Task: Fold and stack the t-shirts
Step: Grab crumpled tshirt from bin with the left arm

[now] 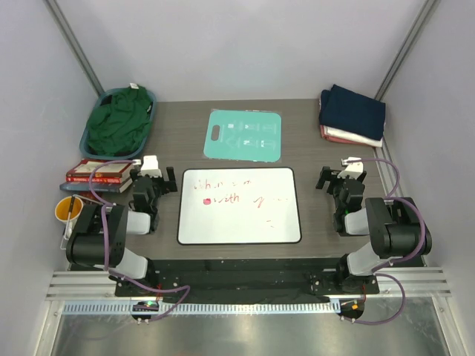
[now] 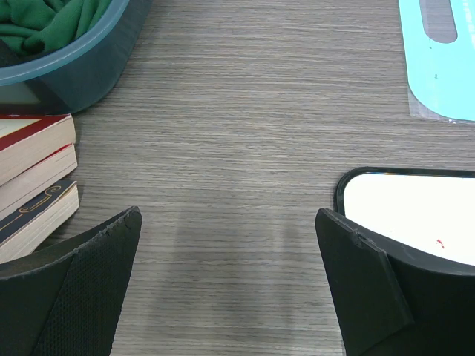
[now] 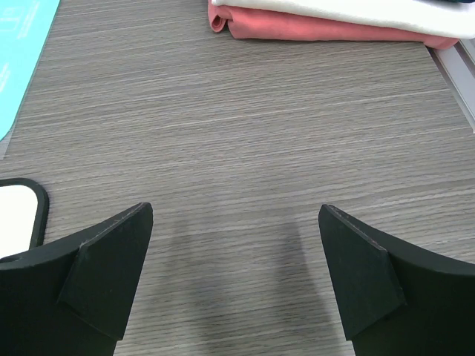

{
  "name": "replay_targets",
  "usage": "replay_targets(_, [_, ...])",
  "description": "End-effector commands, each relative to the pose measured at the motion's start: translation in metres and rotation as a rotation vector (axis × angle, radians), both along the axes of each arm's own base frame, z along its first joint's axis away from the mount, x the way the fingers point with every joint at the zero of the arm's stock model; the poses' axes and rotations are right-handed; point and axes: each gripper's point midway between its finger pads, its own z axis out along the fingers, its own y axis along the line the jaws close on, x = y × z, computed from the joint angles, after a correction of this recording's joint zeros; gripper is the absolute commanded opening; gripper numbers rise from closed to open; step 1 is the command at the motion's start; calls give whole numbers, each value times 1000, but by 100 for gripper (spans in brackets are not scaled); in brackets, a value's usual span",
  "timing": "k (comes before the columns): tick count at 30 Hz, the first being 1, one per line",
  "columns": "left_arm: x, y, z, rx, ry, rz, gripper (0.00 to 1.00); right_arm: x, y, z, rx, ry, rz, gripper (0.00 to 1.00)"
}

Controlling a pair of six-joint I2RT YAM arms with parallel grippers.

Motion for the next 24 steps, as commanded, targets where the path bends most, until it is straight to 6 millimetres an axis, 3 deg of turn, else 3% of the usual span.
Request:
replay_targets(1, [12, 4, 22, -7, -77, 19, 100, 10, -2, 20, 3, -76, -23, 100])
replay_targets(8, [12, -1, 24, 2, -75, -14, 100, 11, 0, 23, -1, -88, -5, 100])
replay_targets(10, [18, -14, 53, 9, -108, -98, 100, 9, 15, 36, -5, -90, 82, 100])
replay_targets(11, [10, -15, 41, 12, -12, -108, 100, 8, 21, 42, -3, -87, 118, 100])
replay_targets(12, [10, -21, 54, 10, -13, -145, 100, 7, 30, 59, -39, -90, 190, 100])
replay_targets(13, [18, -24, 97, 15, -83, -160, 100, 6, 46, 69, -44, -94, 285, 100])
replay_targets(14, [11, -31, 91, 43, 5, -220, 100, 14, 54, 99, -58, -141, 335, 99])
replay_targets(15, [12, -35, 103, 72, 3, -265, 100, 5, 55, 84, -92, -3, 371, 100])
replay_targets(16, [22, -38, 135, 125, -42, -302, 100, 7, 66, 91, -113, 34, 456, 100])
replay_targets(17, [19, -36, 128, 132, 35, -300, 100, 23, 66, 127, -154, 5, 473, 100])
replay_targets(18, [20, -31, 131, 144, 76, -285, 100, 20, 64, 116, -124, 121, 467, 100])
replay_targets(19, [32, -30, 162, 170, 52, -280, 100, 29, 59, 107, -109, 197, 438, 100])
replay_targets(20, [21, -23, 126, 230, 257, -310, 100, 47, 53, 143, -126, 180, 406, 100])
replay_targets(21, [22, -19, 121, 276, 334, -331, 100, 43, 52, 129, -95, 300, 405, 100])
replay_targets(22, [34, -14, 147, 316, 338, -319, 100, 50, 53, 115, -65, 388, 407, 100])
replay_targets(23, [34, -5, 113, 342, 493, -315, 100, 70, 61, 150, -73, 352, 464, 100])
replay_targets(24, [41, 22, 117, 406, 524, -201, 100, 56, 66, 135, -49, 495, 519, 100])
